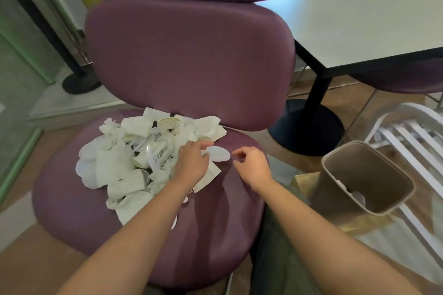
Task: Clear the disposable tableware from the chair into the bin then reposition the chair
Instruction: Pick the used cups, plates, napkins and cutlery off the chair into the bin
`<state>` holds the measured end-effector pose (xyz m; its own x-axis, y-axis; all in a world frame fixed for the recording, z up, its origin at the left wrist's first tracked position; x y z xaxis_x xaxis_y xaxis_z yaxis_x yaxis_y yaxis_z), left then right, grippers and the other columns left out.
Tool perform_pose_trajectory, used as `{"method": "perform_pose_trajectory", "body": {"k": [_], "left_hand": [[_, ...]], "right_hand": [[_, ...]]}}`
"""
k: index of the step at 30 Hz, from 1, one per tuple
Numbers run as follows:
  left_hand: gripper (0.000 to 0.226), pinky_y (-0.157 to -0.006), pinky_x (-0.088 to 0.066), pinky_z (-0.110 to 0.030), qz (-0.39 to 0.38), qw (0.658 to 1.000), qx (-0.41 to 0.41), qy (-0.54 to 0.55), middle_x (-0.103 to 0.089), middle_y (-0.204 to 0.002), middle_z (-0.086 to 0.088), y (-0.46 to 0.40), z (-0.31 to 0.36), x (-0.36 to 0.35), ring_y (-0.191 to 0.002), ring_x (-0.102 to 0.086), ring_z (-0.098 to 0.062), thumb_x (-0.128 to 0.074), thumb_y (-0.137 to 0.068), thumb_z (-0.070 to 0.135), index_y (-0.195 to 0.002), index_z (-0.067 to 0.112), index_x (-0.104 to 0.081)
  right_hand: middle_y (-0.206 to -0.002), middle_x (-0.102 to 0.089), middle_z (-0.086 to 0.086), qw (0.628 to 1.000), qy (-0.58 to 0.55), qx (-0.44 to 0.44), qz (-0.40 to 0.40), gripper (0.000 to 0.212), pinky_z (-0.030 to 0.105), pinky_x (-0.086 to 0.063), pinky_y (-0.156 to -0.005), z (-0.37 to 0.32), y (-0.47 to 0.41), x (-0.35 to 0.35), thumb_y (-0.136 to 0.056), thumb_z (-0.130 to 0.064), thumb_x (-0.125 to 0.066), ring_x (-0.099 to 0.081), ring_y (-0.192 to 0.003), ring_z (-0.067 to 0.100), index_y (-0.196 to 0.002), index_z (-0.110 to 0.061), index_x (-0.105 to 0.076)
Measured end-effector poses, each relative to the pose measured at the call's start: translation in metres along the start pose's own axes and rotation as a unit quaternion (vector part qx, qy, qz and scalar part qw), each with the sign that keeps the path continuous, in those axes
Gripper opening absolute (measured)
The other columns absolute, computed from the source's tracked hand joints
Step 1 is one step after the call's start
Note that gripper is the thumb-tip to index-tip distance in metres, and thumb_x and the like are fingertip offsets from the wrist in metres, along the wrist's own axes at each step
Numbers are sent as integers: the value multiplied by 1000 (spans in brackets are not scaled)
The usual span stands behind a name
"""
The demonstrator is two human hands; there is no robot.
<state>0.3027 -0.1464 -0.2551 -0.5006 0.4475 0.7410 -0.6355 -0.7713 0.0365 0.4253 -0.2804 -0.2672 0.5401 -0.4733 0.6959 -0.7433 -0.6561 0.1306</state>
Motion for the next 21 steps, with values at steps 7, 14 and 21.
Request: {"method": "perform_pose_trajectory", "body": {"k": [7, 14, 21], "left_hand": [[50, -106, -35, -40, -82, 980, -35, -178, -45, -143, 7, 0, -16, -10, -131, -37, -20, -58, -90, 39, -138, 35, -45], [41, -109, -19, -38, -27, 981, -48, -188, -52, -131, 14, -9, -5, -2, -124, -43, -12, -55, -91, 42, -132, 40, -48], [33, -94, -33, -35, -15, 993, -73, -88, -54, -116, 7, -24, 22, 1, -112, -46, -18, -59, -92, 36, -124, 40, -55]], "right_hand": [[-130, -46, -4, 980, 175, 81, -44, 46, 35, -43, -92, -25, -2, -38, -91, -17, -51, -38, -118, 23, -135, -29, -51], [-117, -58, -6, 985, 144, 87, 31, 27, 35, -45, -82, -30, -10, -31, -98, -34, -49, -45, -107, 20, -122, -28, -60], [-78, -63, -9, 994, -79, 19, 74, 17, 36, -49, -66, -15, -15, 8, -86, -41, -66, -58, -78, 16, -85, -25, -60]]}}
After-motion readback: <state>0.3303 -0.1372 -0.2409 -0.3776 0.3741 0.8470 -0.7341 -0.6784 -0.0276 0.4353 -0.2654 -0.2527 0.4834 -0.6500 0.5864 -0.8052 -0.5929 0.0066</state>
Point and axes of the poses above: each hand's wrist, its own y-axis away from the middle knuckle, its own x-axis out of the back of the hand, z = x × y, the point moved 9 cm from there along -y, towards the middle knuckle
